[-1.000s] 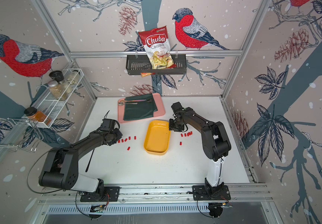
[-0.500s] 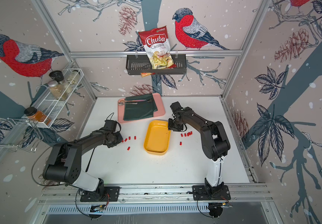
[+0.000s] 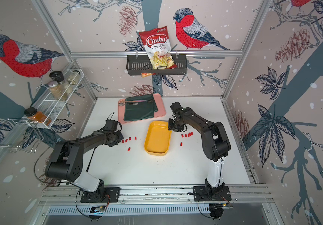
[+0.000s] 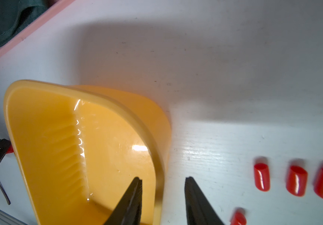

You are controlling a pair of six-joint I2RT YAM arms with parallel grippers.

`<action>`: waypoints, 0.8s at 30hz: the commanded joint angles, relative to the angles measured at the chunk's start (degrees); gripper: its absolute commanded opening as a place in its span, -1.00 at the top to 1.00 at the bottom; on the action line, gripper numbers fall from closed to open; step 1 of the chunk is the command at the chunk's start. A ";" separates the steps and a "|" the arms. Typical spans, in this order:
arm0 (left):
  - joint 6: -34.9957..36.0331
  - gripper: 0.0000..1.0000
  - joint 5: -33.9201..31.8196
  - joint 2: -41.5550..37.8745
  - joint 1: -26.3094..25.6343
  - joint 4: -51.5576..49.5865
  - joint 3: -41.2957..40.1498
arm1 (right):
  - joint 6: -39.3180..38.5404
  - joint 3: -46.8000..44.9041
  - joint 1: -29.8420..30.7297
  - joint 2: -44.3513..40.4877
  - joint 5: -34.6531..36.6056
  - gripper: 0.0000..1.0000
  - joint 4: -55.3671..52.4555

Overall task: Take the screw protection sleeves out of the storage box
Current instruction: Pick up the screw protection sleeve from the center of the board, then place the screw protection sleeve at the center of the board.

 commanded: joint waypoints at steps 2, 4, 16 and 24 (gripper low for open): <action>1.43 1.00 0.59 -1.75 -0.01 -4.96 -1.62 | 0.10 0.43 0.15 0.19 0.40 0.17 -0.60; 2.04 1.00 1.31 -3.83 -0.30 -5.79 -2.73 | 0.10 0.43 0.17 0.26 0.55 0.17 -0.64; 3.88 1.00 -0.41 -12.65 -9.43 -10.29 -7.01 | 0.18 0.26 0.28 0.77 0.33 0.17 -0.12; 5.48 0.96 -2.87 -8.05 -12.88 -7.26 -5.23 | 0.14 0.44 0.30 0.38 0.57 0.17 -0.47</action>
